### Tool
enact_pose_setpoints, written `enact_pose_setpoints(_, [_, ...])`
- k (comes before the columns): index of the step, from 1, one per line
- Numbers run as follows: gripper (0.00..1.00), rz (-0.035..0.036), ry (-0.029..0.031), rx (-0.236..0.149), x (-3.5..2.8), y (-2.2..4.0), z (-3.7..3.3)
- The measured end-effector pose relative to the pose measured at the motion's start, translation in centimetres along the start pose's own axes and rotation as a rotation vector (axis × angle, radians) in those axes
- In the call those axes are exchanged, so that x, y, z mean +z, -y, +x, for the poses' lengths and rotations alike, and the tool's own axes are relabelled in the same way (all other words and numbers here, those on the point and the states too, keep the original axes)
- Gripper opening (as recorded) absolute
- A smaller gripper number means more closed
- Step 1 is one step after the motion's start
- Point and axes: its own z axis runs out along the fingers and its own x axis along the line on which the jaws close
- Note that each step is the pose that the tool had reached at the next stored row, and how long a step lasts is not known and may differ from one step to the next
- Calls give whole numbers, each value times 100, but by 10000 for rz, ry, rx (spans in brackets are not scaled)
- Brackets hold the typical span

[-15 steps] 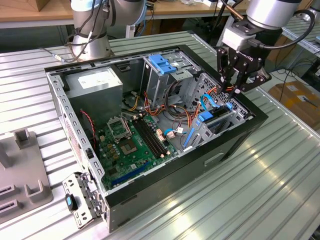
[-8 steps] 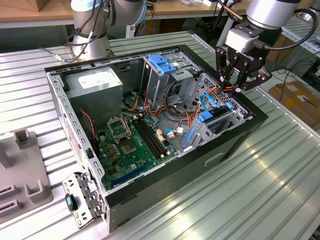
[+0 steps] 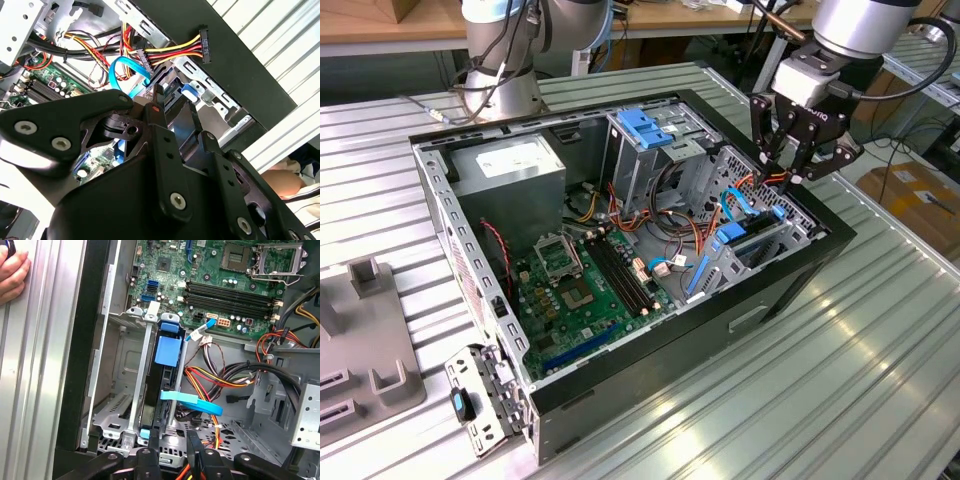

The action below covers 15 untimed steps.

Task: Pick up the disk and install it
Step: 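Insert the second disk wire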

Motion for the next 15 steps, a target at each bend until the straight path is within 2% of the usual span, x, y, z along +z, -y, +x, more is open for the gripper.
enact_pose_setpoints(4, [36, 2, 2, -30, 0, 0, 0])
enact_pose_setpoints(15, [36, 20, 26, -445, 0, 0, 0])
